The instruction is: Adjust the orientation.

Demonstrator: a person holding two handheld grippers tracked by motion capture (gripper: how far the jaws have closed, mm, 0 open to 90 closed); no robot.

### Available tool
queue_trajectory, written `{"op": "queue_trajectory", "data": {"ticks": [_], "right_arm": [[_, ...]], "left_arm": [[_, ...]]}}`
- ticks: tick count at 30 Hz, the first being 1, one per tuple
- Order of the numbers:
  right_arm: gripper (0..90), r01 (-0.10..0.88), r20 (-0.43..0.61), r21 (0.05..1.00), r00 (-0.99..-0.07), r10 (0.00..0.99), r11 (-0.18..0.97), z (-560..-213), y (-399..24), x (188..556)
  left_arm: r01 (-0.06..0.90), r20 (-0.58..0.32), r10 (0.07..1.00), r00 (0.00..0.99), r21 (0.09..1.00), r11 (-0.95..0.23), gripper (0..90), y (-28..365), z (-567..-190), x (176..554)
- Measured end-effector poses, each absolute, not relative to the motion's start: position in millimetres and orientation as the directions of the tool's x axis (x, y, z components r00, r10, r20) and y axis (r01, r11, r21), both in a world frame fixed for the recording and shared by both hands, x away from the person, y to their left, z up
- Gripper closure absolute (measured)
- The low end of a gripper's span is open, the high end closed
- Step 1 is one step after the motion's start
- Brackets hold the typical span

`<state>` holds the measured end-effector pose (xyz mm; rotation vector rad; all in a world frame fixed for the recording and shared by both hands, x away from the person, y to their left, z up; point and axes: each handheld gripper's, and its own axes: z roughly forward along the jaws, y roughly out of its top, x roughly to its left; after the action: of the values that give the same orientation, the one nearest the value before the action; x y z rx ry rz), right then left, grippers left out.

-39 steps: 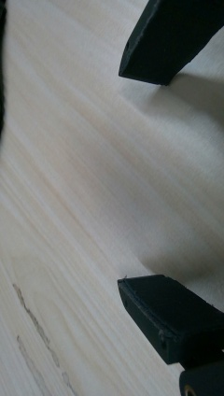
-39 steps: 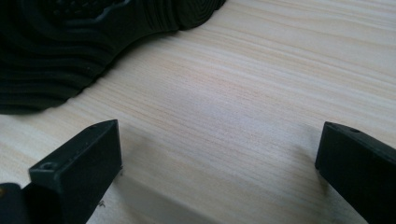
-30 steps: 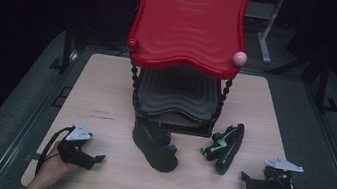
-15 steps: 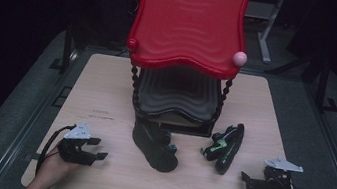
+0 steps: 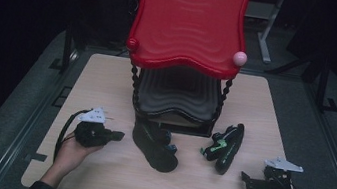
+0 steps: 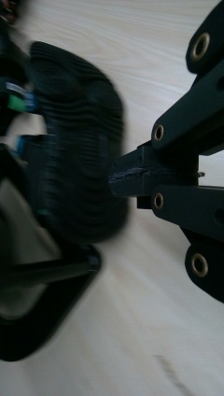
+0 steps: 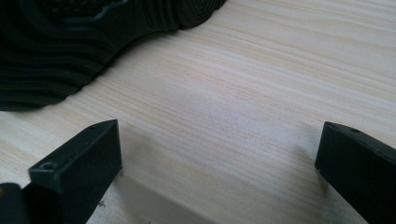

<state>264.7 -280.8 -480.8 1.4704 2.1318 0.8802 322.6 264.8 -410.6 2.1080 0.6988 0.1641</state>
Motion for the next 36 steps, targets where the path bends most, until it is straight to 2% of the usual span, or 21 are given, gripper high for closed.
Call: {"op": "queue_trajectory", "data": {"ticks": [14, 21, 36], "right_arm": [[0.0, 0.676, 0.024, 0.694, -0.364, 0.931, 0.247, -480.9, -280.9, 264.7], [0.0, 0.677, 0.024, 0.694, -0.364, 0.931, 0.247, -480.9, -280.9, 264.7], [0.0, 0.676, 0.023, 0.694, -0.364, 0.931, 0.247, -480.9, -280.9, 264.7]], "left_arm": [[0.349, -0.088, 0.489, 0.868, 0.809, -0.473, 90.0, 204.9, -403.0, 351.9], [0.36, -0.076, 0.503, 0.861, 0.789, -0.497, 90.0, 201.8, -410.6, 359.6], [0.373, -0.117, 0.484, 0.867, 0.798, -0.474, 90.0, 212.8, -410.4, 351.6]]}}
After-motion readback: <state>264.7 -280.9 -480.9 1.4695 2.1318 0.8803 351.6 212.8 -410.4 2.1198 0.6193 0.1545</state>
